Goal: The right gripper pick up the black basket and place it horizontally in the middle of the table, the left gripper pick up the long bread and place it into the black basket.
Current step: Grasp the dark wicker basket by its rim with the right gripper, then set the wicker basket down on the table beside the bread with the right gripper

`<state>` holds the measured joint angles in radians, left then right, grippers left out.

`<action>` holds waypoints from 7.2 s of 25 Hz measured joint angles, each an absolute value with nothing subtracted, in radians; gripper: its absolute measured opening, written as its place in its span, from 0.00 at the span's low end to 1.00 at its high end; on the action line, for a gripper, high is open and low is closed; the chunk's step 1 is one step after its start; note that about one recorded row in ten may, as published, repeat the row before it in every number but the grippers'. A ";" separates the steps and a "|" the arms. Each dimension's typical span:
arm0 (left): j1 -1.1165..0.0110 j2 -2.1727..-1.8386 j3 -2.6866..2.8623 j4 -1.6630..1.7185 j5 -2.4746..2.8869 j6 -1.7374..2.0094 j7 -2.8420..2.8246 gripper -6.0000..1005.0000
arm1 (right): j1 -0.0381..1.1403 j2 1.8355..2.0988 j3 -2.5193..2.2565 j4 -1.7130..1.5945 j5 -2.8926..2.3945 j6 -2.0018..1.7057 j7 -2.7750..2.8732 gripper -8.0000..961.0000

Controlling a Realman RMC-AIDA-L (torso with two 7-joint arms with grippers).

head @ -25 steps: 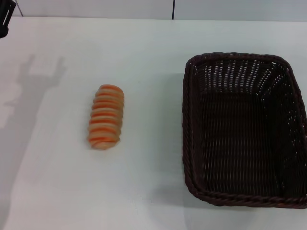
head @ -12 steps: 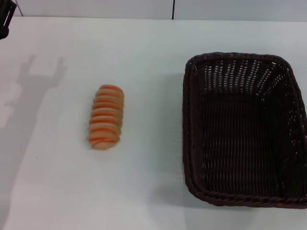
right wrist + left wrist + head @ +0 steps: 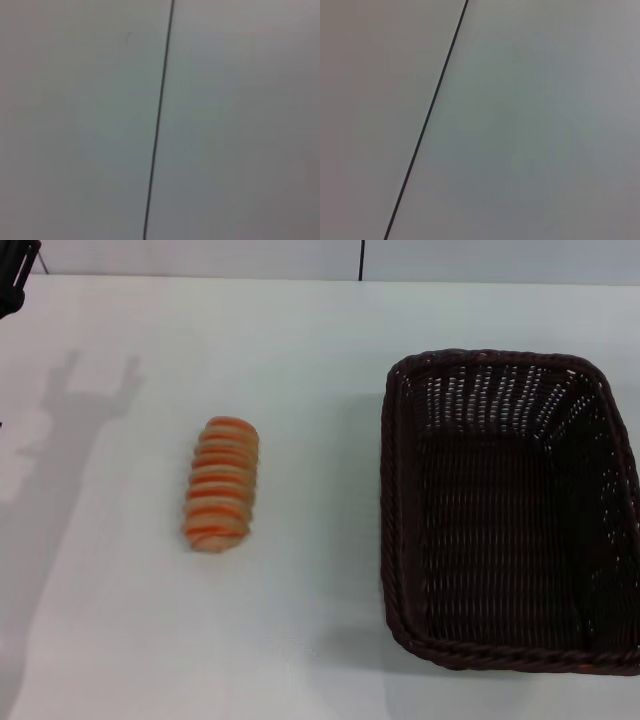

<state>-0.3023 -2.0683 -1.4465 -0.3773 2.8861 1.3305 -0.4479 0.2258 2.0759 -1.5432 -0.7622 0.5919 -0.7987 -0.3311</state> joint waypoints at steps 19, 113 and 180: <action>-0.310 -2.068 -1.421 -0.377 2.887 1.330 -0.443 0.86 | 0.061 2.076 -1.300 -1.450 0.585 0.310 -0.482 0.76; -0.339 -2.051 -1.431 -0.358 2.881 1.325 -0.449 0.86 | 0.191 2.079 -1.288 -1.701 0.679 1.549 -0.183 0.76; -0.300 -2.069 -1.538 -0.448 2.877 1.330 -0.458 0.86 | 0.386 2.071 -1.378 -2.021 0.766 1.703 -0.932 0.20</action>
<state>-0.3000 -2.0693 -1.5379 -0.4479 2.8765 1.3295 -0.4581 0.3856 2.0709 -1.3778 -2.0215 0.7658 1.7029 -0.9322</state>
